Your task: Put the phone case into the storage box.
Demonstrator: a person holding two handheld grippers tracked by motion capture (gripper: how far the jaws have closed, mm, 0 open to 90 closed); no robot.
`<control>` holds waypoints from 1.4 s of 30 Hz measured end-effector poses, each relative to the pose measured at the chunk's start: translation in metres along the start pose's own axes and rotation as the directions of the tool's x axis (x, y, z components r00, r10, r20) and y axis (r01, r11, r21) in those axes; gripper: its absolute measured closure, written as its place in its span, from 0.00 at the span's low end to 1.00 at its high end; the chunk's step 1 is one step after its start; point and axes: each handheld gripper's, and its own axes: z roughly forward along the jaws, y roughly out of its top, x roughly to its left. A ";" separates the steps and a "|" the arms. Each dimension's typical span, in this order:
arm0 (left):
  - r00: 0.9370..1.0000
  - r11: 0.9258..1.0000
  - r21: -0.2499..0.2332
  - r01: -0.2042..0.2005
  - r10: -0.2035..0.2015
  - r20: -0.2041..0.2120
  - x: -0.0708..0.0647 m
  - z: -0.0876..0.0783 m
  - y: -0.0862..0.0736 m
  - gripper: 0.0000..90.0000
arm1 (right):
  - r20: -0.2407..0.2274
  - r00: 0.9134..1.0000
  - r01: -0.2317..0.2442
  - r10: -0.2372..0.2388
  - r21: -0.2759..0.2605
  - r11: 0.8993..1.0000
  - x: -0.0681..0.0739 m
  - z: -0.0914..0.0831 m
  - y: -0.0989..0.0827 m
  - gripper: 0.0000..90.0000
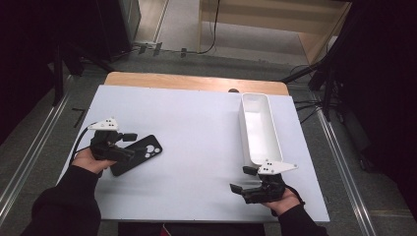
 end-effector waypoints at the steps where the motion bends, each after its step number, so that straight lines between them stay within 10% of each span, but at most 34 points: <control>1: 1.000 1.000 0.000 0.000 0.000 0.000 0.000 0.000 0.000 0.22 | 0.000 1.000 0.000 0.000 0.000 1.000 0.000 0.000 0.000 0.19; 18: 0.999 0.999 -0.016 -0.042 0.042 -0.005 0.022 0.004 0.013 0.21 | -0.005 1.000 0.001 -0.001 0.000 1.000 0.000 0.001 0.000 0.19; 20: 0.998 0.998 -0.032 -0.058 0.057 -0.016 0.022 0.005 0.014 0.00 | -0.004 1.000 0.001 -0.001 0.002 1.000 0.000 0.000 0.000 0.19; 42: 0.994 0.995 0.016 -0.103 0.104 -0.043 0.026 0.021 -0.003 0.00 | -0.012 1.000 0.002 -0.002 0.006 1.000 0.001 0.001 0.000 0.19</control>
